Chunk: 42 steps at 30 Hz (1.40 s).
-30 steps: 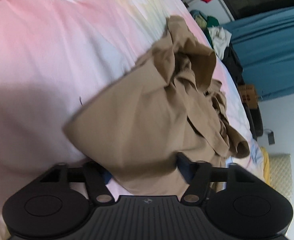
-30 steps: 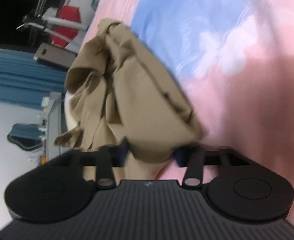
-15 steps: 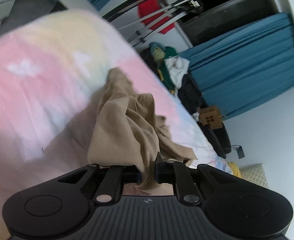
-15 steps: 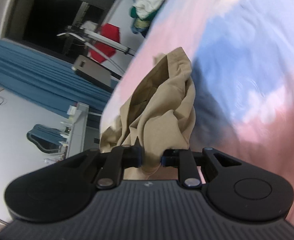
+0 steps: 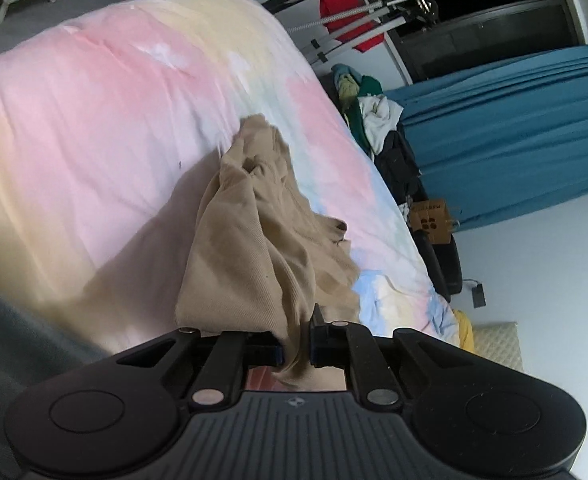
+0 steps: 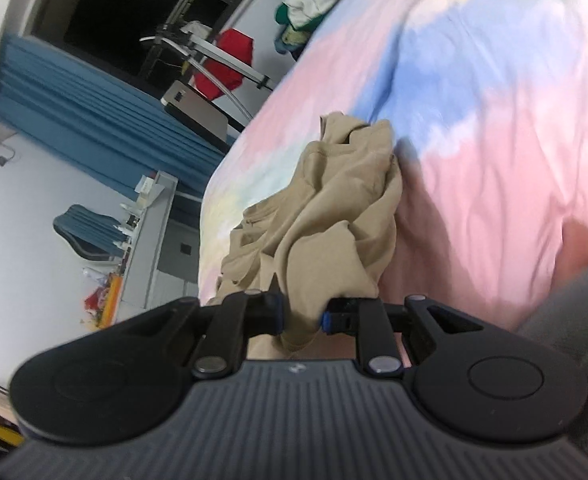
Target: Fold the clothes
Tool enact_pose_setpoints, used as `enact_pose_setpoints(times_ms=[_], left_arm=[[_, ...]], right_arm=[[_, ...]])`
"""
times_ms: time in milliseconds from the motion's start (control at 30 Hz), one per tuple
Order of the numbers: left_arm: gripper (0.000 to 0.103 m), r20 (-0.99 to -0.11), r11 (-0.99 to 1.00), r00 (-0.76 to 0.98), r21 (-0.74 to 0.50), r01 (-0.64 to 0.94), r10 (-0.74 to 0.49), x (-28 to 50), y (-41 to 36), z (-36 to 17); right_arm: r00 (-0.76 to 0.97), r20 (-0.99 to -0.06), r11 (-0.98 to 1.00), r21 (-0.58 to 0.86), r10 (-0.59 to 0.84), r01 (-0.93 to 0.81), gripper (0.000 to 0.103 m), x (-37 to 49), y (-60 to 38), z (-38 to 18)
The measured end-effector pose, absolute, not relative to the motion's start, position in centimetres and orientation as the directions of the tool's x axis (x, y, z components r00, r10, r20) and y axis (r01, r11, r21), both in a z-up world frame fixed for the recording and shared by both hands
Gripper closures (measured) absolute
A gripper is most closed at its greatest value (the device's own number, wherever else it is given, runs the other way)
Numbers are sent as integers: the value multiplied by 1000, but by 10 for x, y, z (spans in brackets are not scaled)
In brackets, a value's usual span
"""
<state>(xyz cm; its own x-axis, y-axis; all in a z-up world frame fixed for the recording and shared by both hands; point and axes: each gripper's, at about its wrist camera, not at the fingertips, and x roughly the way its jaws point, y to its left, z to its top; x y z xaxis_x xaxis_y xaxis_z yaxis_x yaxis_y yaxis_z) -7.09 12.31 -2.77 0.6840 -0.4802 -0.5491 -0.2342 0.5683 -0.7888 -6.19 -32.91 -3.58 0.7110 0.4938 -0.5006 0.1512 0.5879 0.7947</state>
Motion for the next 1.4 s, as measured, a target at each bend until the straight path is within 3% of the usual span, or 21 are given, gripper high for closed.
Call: enact_pose_setpoints(times_ms=[367, 633, 800, 900, 967, 1000, 1067, 1100, 1133, 1167, 1233, 1333, 1400], left_arm=[[89, -543, 559, 708, -790, -250, -451, 74, 116, 0], [88, -588, 568, 665, -771, -289, -460, 197, 127, -70], [88, -605, 604, 639, -752, -264, -475, 229, 132, -111], [89, -608, 658, 643, -724, -207, -466, 236, 126, -112], [88, -611, 704, 653, -691, -163, -449, 234, 120, -107], [85, -611, 726, 657, -674, -141, -440, 232, 117, -104], [78, -611, 759, 674, -641, -114, -415, 225, 112, -98], [65, -614, 781, 681, -617, -98, -399, 220, 109, -93], [46, -616, 803, 688, -591, -82, -383, 215, 105, -87], [37, -621, 832, 695, -552, -59, -363, 210, 101, -81], [27, -623, 883, 717, -468, -23, -312, 201, 91, -71], [24, -611, 932, 747, -361, 31, -261, 190, 79, -61], [24, -613, 948, 751, -313, 56, -246, 188, 73, -61]], right_arm=[[734, -505, 494, 828, 454, 264, 82, 66, -327, -26], [695, -562, 480, 807, 448, 344, 81, 174, -320, -95], [689, -565, 496, 802, 453, 332, 81, 205, -320, -136], [703, -568, 515, 793, 429, 326, 81, 209, -317, -139], [711, -566, 552, 779, 417, 297, 75, 208, -313, -134], [714, -562, 569, 774, 418, 277, 73, 207, -310, -132], [723, -532, 585, 781, 440, 218, 47, 206, -307, -126], [729, -511, 586, 788, 455, 187, 39, 205, -306, -123], [734, -490, 589, 793, 470, 152, 28, 202, -304, -119], [736, -469, 598, 794, 489, 109, 24, 200, -302, -114], [734, -441, 625, 780, 517, 29, 23, 198, -297, -103], [755, -458, 729, 684, 468, -37, 24, 193, -289, -88], [779, -500, 838, 542, 379, -59, 31, 191, -278, -81]])
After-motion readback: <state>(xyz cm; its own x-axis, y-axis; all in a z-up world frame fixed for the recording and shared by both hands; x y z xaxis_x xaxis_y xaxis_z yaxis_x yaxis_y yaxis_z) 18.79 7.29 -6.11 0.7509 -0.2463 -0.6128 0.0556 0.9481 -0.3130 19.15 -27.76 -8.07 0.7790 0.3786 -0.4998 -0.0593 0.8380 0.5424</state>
